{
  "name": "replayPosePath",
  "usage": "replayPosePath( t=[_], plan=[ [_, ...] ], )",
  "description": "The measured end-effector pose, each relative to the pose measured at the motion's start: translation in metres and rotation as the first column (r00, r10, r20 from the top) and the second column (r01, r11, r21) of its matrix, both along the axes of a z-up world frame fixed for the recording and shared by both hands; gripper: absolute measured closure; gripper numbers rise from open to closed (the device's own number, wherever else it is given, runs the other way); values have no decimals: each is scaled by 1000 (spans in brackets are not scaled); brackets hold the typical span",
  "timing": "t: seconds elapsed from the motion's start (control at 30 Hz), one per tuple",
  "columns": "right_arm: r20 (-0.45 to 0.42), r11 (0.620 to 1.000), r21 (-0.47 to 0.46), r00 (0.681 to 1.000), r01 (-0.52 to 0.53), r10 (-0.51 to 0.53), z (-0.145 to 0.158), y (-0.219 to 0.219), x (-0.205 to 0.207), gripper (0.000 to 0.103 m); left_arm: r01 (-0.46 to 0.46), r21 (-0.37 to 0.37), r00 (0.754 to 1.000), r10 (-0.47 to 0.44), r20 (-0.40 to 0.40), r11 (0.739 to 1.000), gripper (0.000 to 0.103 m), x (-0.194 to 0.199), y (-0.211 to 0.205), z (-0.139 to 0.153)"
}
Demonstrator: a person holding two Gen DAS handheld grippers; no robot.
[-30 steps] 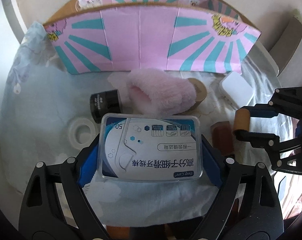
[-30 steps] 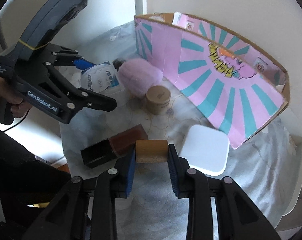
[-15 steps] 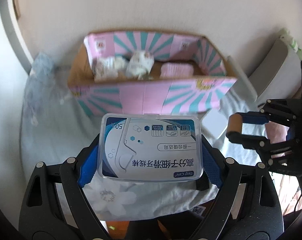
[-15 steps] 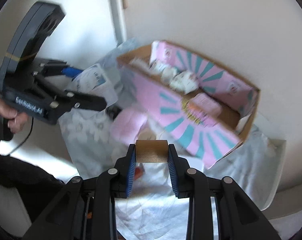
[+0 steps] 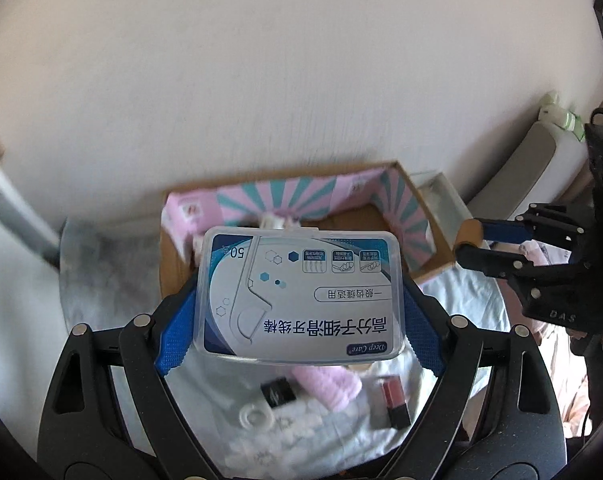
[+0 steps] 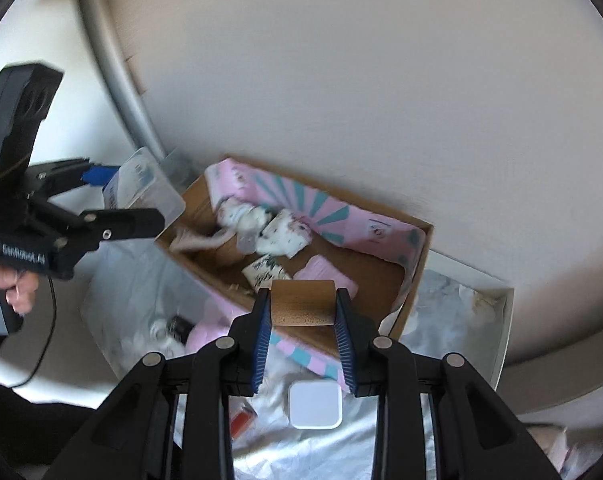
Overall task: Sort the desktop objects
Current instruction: 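Lower the toothpick box and cork block into the box, opening both tools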
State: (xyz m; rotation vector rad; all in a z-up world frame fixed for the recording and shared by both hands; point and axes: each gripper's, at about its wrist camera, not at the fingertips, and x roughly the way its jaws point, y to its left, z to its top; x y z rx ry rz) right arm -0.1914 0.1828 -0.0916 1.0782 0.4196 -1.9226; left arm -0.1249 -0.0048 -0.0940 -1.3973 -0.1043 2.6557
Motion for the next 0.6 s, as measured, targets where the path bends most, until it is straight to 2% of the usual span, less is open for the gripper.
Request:
replayPosePath(
  t=[0.2,0.37,0.6],
  plan=[
    [42,999,48,999,4,-6,-7,-23,-29,75,51,-14,997,-50,50,999,16,-51,0,-3],
    [67,994,106,997,-32,25,-24,-47,-45,75,82,-38,989,-76,131,996,16,-91,-3,-25],
    [126,991,130,992,-28,11,-44,-60,-56,75,119,-52,974,-106,201,992,16,-109,0,-50]
  ],
)
